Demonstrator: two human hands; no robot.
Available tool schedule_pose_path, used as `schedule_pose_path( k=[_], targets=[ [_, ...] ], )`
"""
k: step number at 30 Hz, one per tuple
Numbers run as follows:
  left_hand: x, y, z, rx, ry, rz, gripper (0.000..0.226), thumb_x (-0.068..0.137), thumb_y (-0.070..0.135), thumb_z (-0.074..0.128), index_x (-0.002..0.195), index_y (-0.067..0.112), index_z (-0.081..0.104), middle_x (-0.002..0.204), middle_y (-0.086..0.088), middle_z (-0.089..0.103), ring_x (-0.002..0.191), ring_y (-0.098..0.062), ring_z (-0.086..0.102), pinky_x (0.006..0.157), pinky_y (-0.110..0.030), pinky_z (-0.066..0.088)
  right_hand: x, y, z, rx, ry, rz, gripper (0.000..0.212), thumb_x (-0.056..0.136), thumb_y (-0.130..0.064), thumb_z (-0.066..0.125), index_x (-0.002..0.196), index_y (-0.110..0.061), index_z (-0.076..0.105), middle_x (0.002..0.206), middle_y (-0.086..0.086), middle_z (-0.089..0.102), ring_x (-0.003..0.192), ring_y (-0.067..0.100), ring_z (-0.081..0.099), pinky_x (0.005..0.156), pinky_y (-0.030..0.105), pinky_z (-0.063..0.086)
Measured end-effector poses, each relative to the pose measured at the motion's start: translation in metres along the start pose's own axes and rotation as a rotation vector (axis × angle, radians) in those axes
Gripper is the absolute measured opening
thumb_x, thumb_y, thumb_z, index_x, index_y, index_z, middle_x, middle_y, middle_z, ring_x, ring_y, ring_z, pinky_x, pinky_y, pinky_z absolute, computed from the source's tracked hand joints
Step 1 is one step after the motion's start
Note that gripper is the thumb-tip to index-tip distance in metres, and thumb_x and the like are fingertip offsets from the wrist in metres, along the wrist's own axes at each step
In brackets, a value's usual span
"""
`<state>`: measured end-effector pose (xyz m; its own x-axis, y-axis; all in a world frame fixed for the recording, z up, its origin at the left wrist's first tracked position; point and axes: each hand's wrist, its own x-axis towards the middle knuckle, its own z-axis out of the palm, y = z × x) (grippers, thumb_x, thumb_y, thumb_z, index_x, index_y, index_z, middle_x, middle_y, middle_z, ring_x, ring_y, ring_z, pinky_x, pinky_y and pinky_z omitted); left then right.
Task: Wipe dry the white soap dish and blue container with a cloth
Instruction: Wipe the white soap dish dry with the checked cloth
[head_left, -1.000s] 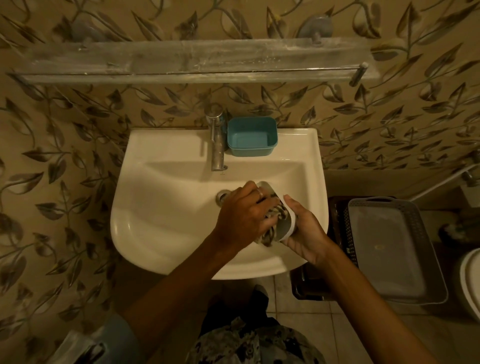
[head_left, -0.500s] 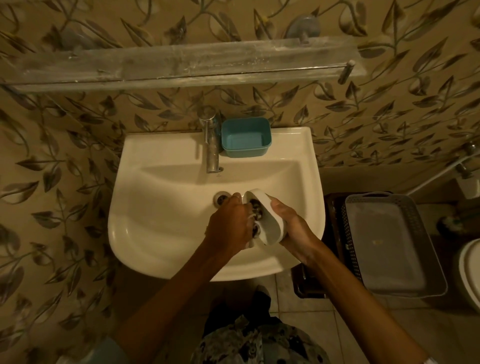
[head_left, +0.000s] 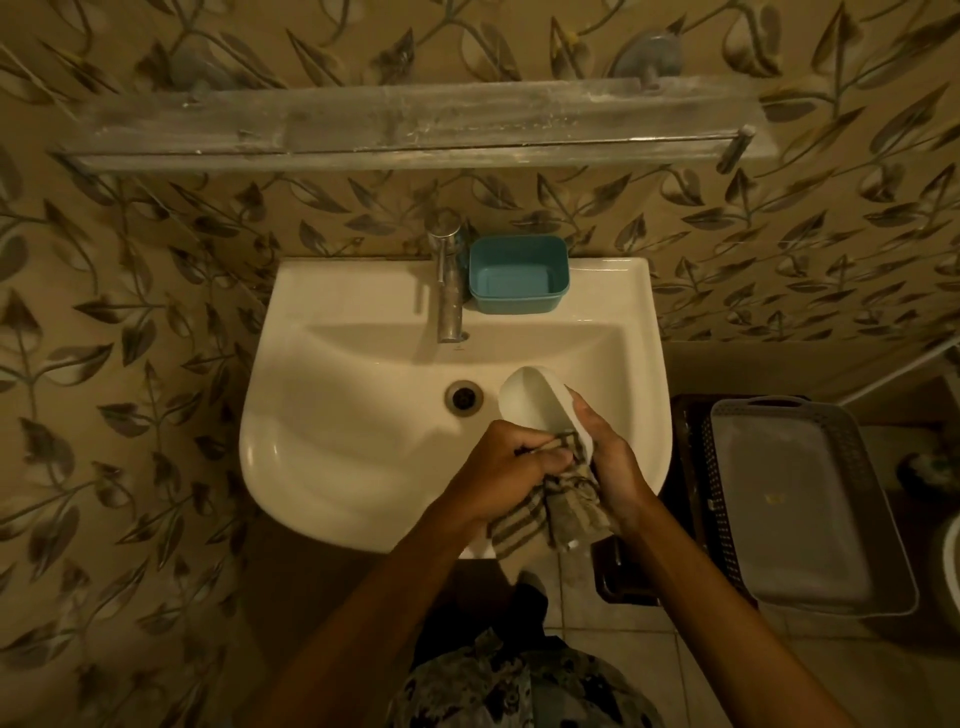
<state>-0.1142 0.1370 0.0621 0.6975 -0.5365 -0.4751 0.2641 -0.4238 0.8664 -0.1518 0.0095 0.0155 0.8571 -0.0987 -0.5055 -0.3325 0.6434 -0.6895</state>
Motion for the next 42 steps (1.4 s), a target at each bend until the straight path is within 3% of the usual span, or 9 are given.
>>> schedule_pose_path(
  k=[5,8,13,20,25,29,35,39,42],
  targets=[
    [0.006,0.01,-0.014,-0.347,0.185,-0.181,0.018,0.091,0.02,0.058,0.102,0.014,0.07,0.096,-0.005,0.073,0.085,-0.017,0.07,0.071,-0.026,0.055,0.002,-0.004,-0.004,0.185,0.044,0.087,0.051,0.096,-0.043,0.044,0.138,-0.014,0.048,0.136,0.019,0.054,0.123,0.033,0.054,0.094,0.044,0.051],
    [0.017,0.011,-0.031,0.11,0.558,0.104,0.019,0.089,0.018,0.059,0.102,0.012,0.071,0.092,-0.002,0.071,0.079,-0.013,0.065,0.068,-0.018,0.053,-0.001,-0.003,-0.001,0.269,0.015,0.072,0.046,0.096,-0.037,0.041,0.135,-0.013,0.052,0.13,0.018,0.058,0.111,0.029,0.059,0.078,0.039,0.056],
    [0.021,0.007,-0.012,0.82,0.621,0.363,0.016,0.085,0.017,0.058,0.093,0.007,0.068,0.082,-0.011,0.065,0.078,-0.025,0.058,0.067,-0.037,0.049,-0.003,0.0,0.011,0.309,-0.071,0.071,0.051,0.099,-0.035,0.036,0.139,-0.007,0.045,0.137,0.021,0.051,0.118,0.031,0.055,0.093,0.04,0.052],
    [0.008,0.01,0.021,1.054,0.325,0.221,0.03,0.079,0.009,0.069,0.108,0.004,0.062,0.108,-0.012,0.06,0.1,-0.028,0.055,0.081,-0.035,0.047,0.0,0.0,-0.002,0.329,0.008,0.139,0.056,0.096,-0.04,0.043,0.138,-0.003,0.046,0.136,0.025,0.051,0.116,0.033,0.055,0.087,0.038,0.055],
    [0.013,-0.013,0.007,1.002,0.074,0.272,0.029,0.078,0.02,0.062,0.106,0.019,0.064,0.104,-0.001,0.06,0.097,-0.022,0.057,0.08,-0.033,0.049,-0.006,0.007,-0.003,0.404,-0.026,0.163,0.049,0.099,-0.038,0.038,0.125,0.001,0.054,0.099,0.019,0.068,0.08,0.024,0.069,0.061,0.031,0.058],
    [0.023,-0.004,-0.008,1.099,0.239,0.425,0.036,0.068,0.02,0.075,0.103,0.017,0.07,0.093,-0.006,0.067,0.084,-0.026,0.056,0.069,-0.036,0.05,-0.009,0.012,0.003,0.393,-0.055,0.122,0.055,0.095,-0.039,0.039,0.134,-0.002,0.049,0.125,0.02,0.061,0.108,0.028,0.063,0.084,0.038,0.056],
    [0.025,0.004,-0.005,1.038,0.557,0.408,0.025,0.074,0.01,0.065,0.099,0.013,0.071,0.085,-0.006,0.067,0.08,-0.027,0.057,0.064,-0.034,0.044,-0.012,0.015,0.001,0.359,-0.058,0.096,0.059,0.091,-0.038,0.043,0.138,-0.004,0.045,0.119,0.017,0.063,0.103,0.026,0.065,0.082,0.037,0.056],
    [0.012,0.006,0.008,0.828,0.325,0.254,0.015,0.084,0.008,0.056,0.096,0.003,0.066,0.098,-0.015,0.062,0.094,-0.029,0.057,0.078,-0.038,0.051,-0.011,0.012,-0.003,0.358,-0.018,0.093,0.05,0.093,-0.036,0.042,0.128,-0.002,0.055,0.114,0.017,0.067,0.1,0.026,0.067,0.08,0.035,0.057],
    [0.004,0.006,0.013,0.862,0.092,0.295,0.016,0.084,0.01,0.057,0.096,0.012,0.068,0.096,-0.007,0.062,0.095,-0.025,0.055,0.077,-0.041,0.051,-0.011,0.005,-0.007,0.351,0.004,0.097,0.044,0.097,-0.036,0.04,0.102,-0.004,0.07,0.087,0.014,0.072,0.075,0.021,0.07,0.065,0.027,0.058]
  ],
)
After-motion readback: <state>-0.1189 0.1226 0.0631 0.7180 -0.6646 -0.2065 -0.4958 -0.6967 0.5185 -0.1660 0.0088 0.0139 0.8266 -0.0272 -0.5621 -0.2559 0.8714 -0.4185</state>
